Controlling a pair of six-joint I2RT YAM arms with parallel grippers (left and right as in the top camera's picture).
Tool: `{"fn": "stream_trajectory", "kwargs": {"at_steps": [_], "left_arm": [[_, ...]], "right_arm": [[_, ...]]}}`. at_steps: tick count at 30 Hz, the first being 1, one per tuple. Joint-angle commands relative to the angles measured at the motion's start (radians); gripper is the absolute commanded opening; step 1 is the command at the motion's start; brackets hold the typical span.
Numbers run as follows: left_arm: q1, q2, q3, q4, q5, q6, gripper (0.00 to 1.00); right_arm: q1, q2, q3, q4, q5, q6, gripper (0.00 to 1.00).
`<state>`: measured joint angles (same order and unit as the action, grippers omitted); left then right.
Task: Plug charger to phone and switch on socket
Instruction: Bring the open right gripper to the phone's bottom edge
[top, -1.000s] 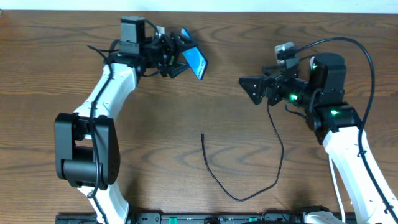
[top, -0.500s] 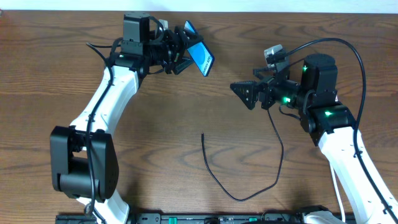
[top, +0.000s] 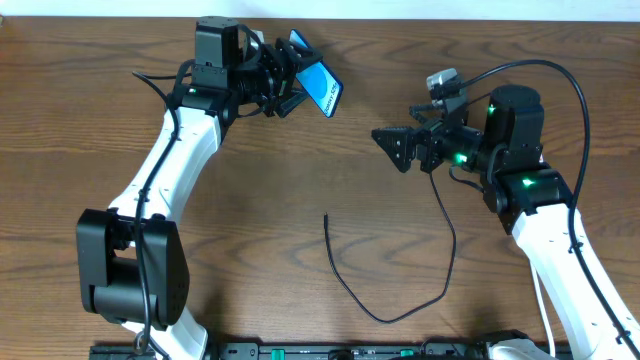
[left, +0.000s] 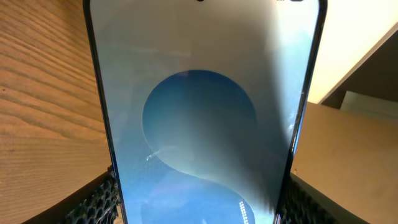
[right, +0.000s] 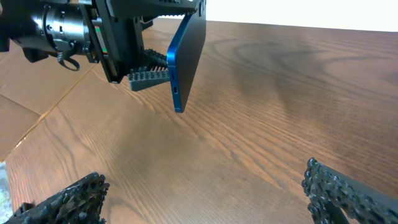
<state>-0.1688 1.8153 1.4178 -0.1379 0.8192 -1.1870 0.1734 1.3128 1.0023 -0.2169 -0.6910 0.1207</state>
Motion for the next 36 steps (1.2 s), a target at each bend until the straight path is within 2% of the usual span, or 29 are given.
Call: {"fn": "stream_trajectory", "kwargs": {"at_steps": [1,8,13,23,36], "left_arm": [[-0.001,-0.047,0.003,0.009,-0.002,-0.031,0.07],[-0.001,-0.058,0.003,0.009,-0.002,-0.091,0.07],[-0.002,-0.073,0.003,0.008,-0.003,-0.135,0.07],[-0.048,-0.092,0.003,-0.004,-0.002,-0.159,0.07],[-0.111,-0.153,0.003,-0.04,-0.034,-0.158,0.07]], "right_arm": [[0.005,-0.003,0.024,0.015,0.005,0.078,0.99],[0.011,-0.003,0.024,0.061,0.004,0.206,0.99],[0.05,-0.003,0.024,0.096,0.018,0.207,0.93],[0.144,-0.003,0.024,0.096,0.164,0.2,0.98],[0.162,0.0,0.024,0.099,0.222,0.193,0.93]]}}
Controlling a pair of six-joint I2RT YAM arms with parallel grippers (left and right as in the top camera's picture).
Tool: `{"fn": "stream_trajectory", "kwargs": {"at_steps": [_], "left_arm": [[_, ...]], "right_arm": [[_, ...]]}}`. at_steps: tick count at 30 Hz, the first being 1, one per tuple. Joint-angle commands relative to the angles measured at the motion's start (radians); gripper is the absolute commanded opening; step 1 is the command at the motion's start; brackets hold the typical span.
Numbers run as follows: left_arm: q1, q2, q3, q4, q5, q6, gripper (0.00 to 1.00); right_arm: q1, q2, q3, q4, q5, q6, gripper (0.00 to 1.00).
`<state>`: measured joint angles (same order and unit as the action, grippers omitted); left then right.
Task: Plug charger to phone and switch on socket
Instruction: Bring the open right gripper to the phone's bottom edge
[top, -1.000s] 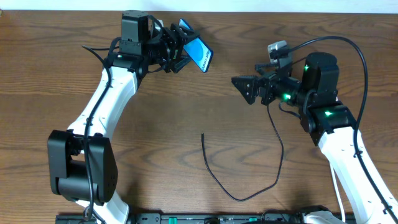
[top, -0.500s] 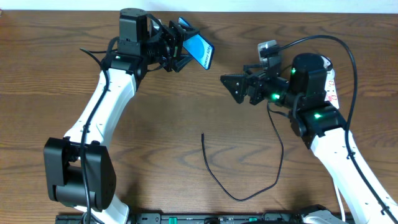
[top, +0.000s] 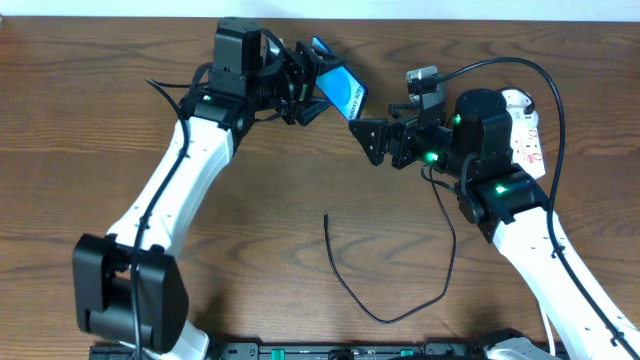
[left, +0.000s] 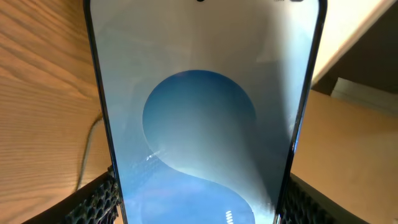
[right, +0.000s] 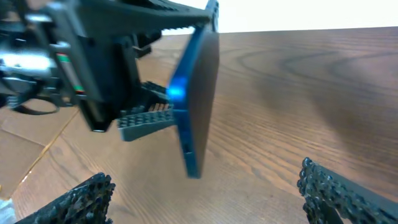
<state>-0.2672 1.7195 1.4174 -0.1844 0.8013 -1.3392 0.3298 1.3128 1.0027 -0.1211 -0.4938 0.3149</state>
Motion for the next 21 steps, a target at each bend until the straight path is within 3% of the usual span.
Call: {"fn": "stream_trajectory", "kwargs": {"at_steps": [1,21], "left_arm": [[-0.016,-0.061,0.003,0.006,-0.021,-0.006,0.07],[-0.066,-0.066,0.003,0.006,-0.101,-0.006,0.07]], "right_arm": [[0.006,0.0,0.024,0.004,0.025,-0.001,0.92],[0.006,0.002,0.024,0.055,0.027,0.0,0.87]]}}
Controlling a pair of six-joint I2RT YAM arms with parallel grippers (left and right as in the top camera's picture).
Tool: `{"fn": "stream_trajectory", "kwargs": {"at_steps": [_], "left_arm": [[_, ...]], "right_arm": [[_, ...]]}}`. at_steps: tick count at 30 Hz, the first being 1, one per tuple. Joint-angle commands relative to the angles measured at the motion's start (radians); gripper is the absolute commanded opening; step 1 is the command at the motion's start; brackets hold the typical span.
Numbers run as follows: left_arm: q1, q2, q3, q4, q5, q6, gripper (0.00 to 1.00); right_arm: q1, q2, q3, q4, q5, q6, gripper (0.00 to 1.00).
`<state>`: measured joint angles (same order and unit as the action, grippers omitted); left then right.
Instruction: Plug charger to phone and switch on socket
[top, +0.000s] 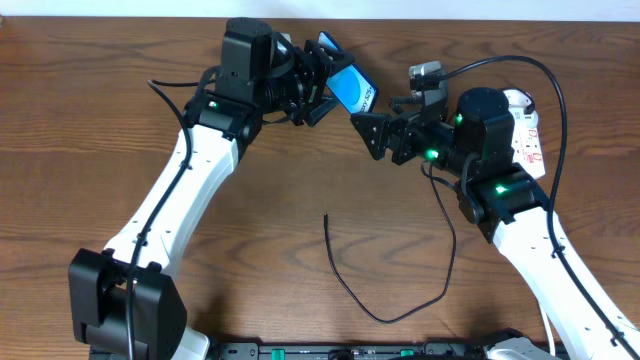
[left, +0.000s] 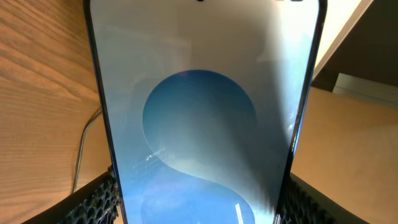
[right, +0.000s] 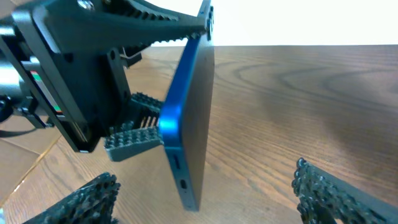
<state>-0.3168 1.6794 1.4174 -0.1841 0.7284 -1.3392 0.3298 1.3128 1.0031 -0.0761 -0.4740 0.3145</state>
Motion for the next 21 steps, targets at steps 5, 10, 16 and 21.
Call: {"fn": "stream_trajectory", "kwargs": {"at_steps": [5,10,16,21], "left_arm": [[-0.039,-0.026,0.003,0.006,-0.048,-0.006,0.07],[-0.049,-0.026,0.003,0.006,-0.06,-0.01,0.07],[-0.05,-0.026,0.003,0.006,-0.06,-0.048,0.07],[-0.05,-0.027,0.003,0.006,-0.06,-0.051,0.07]], "right_arm": [[0.006,0.003,0.024,0.012,0.042,0.03,0.87],[0.017,0.003,0.024,0.019,0.042,0.058,0.88],[0.042,0.003,0.024,0.028,0.065,0.06,0.88],[0.052,0.005,0.024,0.028,0.09,0.063,0.88]]}}
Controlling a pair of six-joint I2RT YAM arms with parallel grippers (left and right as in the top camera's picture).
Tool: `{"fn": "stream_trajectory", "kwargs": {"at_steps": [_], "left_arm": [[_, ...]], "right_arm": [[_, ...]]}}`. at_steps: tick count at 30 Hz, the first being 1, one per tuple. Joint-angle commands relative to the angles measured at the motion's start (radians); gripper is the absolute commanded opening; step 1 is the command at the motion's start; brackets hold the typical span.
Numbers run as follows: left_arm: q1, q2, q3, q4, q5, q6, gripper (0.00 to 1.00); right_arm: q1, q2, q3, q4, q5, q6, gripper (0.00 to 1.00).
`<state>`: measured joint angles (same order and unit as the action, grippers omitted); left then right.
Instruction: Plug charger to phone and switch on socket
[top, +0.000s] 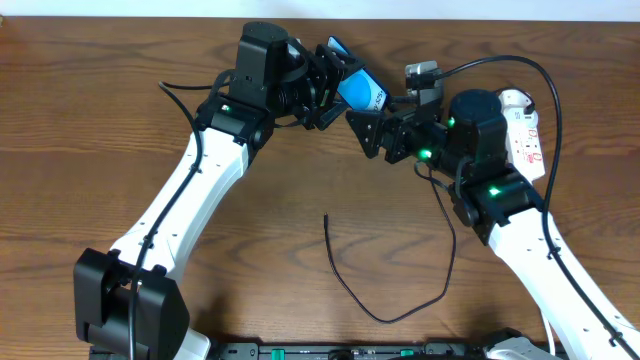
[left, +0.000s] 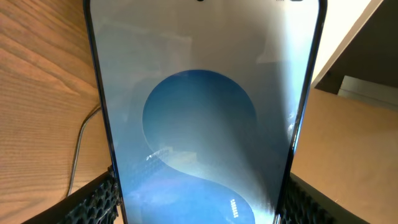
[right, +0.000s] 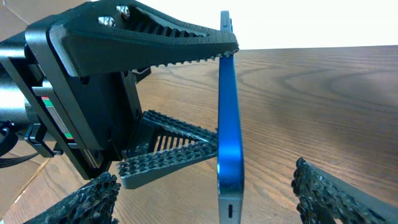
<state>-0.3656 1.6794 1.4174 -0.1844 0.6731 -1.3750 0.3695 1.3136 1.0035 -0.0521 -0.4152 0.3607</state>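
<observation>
A blue phone (top: 361, 92) is held off the table at the back centre, with my left gripper (top: 335, 88) shut on its sides. Its lit screen (left: 199, 118) fills the left wrist view between the two pads (left: 93, 200). My right gripper (top: 379, 136) is open right beside it. In the right wrist view the phone (right: 229, 124) stands edge-on between my open right fingers (right: 87, 202), its charging port (right: 230, 211) facing the camera. The black charger cable (top: 385, 318) lies looped on the table, its free end (top: 325, 215) loose and held by nothing.
A white power strip (top: 525, 125) lies at the back right behind my right arm. The cable runs from the loop up past the right arm (top: 452, 235). A thin stretch of cable (left: 78, 149) shows on the wood to the left of the phone.
My left gripper has carried the phone a little further right. The phone's lower end now sits edge-on between my open right fingers, where before it was angled and off to the left.
At first my left gripper held the phone at the back left and the open right gripper stood well apart on the right. Both then stood nearer the back centre. Now the phone's port end lies between the right fingers. The cable has lain unmoved throughout.
</observation>
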Motion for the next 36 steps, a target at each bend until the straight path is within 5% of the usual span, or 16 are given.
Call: {"fn": "stream_trajectory", "kwargs": {"at_steps": [1,9,36], "left_arm": [[-0.001,-0.027,0.003,0.006,-0.005,-0.015,0.07],[-0.011,-0.027,0.003,0.007,-0.005,-0.015,0.07],[-0.027,-0.027,0.003,0.007,0.008,-0.015,0.07]], "right_arm": [[0.012,0.006,0.023,0.004,0.032,0.017,0.88],[0.012,0.029,0.023,0.009,0.033,0.022,0.75],[0.012,0.035,0.023,0.019,0.044,0.028,0.7]]}}
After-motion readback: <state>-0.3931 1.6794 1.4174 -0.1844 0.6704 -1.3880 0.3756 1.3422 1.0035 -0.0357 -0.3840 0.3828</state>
